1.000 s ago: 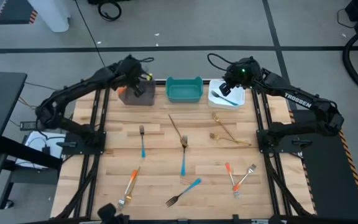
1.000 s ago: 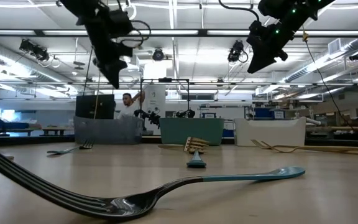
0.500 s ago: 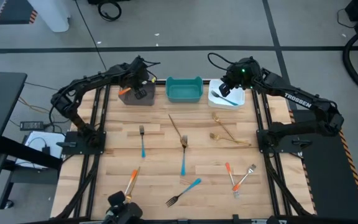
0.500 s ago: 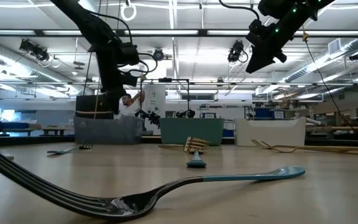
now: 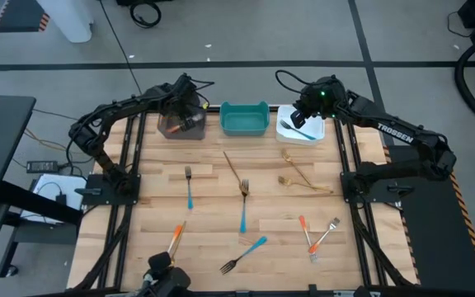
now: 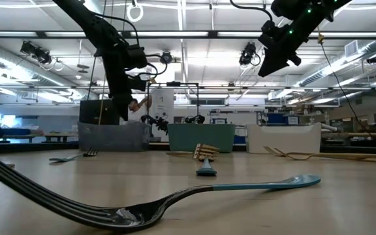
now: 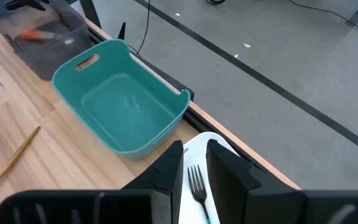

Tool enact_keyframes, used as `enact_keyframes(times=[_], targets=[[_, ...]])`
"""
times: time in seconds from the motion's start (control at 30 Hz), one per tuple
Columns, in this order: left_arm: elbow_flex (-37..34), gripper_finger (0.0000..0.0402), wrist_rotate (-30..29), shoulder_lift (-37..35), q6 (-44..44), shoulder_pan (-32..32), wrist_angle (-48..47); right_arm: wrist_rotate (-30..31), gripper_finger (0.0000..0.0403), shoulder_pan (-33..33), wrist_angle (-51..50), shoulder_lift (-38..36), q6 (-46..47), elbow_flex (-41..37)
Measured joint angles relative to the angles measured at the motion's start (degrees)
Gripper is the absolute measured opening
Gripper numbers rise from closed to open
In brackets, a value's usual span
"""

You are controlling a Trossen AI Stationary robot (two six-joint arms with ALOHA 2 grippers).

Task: Sort silverware by color (type)
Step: Put the top left orange fork into the black transparent bin, then put the top right gold fork into the green bin

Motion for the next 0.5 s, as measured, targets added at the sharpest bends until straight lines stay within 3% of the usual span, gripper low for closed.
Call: enact_keyframes(times=[0.13, 0.27, 0.37, 0.5], targets=[[0.0, 0.0099, 0.0, -0.6, -2.6, -0.8, -0.2, -0.1, 0.0078, 0.0, -0.3, 0.0, 0.0, 0.0], [0.1, 0.0098, 0.1, -3.6, -6.4, -3.1, -0.2, -4.5, 0.0078, 0.8, -3.4, 0.0, 0.0, 0.0], [0.1, 0.0096, 2.6, -6.8, -10.3, -5.5, -0.1, -8.8, 0.0078, 2.8, -9.1, 0.0, 0.5, 0.0], [0.2, 0.0096, 6.9, -10.8, -18.0, -9.3, 0.2, -9.2, 0.0078, 6.4, -20.8, 0.0, 4.7, 0.0]])
